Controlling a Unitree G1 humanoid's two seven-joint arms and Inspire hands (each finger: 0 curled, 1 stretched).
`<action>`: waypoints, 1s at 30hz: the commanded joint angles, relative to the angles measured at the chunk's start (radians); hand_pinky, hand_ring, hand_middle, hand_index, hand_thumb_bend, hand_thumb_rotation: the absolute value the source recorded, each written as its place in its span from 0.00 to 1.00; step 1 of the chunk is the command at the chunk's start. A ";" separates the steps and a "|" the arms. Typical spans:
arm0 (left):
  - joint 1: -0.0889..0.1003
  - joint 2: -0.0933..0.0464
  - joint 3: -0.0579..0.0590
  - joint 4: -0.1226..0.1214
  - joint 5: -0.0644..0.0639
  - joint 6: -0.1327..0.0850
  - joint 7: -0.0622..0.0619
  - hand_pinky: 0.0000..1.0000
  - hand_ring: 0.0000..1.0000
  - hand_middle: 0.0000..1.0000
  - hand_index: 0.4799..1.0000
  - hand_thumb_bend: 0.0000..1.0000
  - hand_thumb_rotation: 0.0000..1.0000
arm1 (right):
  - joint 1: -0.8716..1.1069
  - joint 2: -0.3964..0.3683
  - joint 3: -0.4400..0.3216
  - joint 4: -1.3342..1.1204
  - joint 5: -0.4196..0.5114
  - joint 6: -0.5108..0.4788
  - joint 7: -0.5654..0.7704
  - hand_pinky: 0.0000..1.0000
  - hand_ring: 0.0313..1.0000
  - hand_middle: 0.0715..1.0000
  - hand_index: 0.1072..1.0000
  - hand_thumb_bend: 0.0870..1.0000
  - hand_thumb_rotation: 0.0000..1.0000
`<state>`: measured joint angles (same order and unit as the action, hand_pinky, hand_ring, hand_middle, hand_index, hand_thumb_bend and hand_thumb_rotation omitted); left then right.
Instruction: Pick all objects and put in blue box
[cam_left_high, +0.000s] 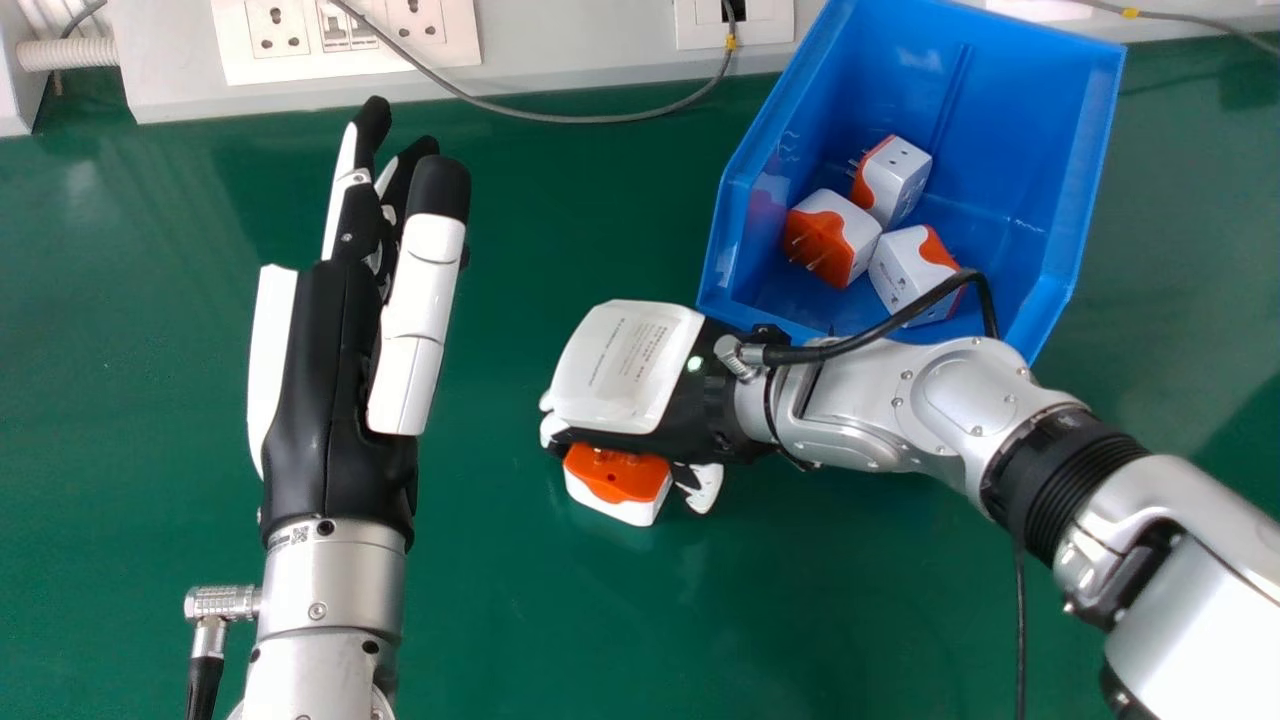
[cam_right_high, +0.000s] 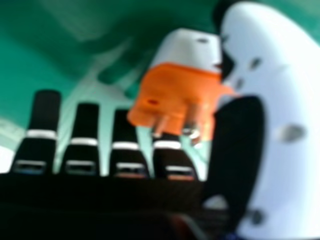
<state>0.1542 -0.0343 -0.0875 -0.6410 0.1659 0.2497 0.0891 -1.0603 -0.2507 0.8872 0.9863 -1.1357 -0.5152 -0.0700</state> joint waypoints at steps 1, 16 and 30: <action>0.001 -0.005 -0.004 -0.035 0.007 -0.013 0.005 0.83 0.92 0.93 0.94 0.79 0.97 | 0.004 0.002 -0.028 0.006 0.032 0.013 -0.065 0.61 0.73 0.74 0.65 0.56 0.00; -0.002 0.002 -0.008 -0.044 0.012 -0.002 -0.001 0.82 0.92 0.93 0.94 0.79 0.97 | 0.038 -0.005 -0.034 0.056 0.034 0.028 -0.286 0.13 0.14 0.15 0.43 0.48 0.10; -0.016 0.001 -0.002 -0.025 0.010 -0.004 0.002 0.82 0.92 0.93 0.94 0.80 0.97 | 0.046 0.000 -0.040 0.039 0.054 0.044 -0.268 0.17 0.18 0.24 0.42 0.47 0.07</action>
<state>0.1502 -0.0312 -0.0894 -0.6511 0.1681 0.2526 0.0882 -1.0020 -0.2528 0.8679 1.0492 -1.1072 -0.4747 -0.3413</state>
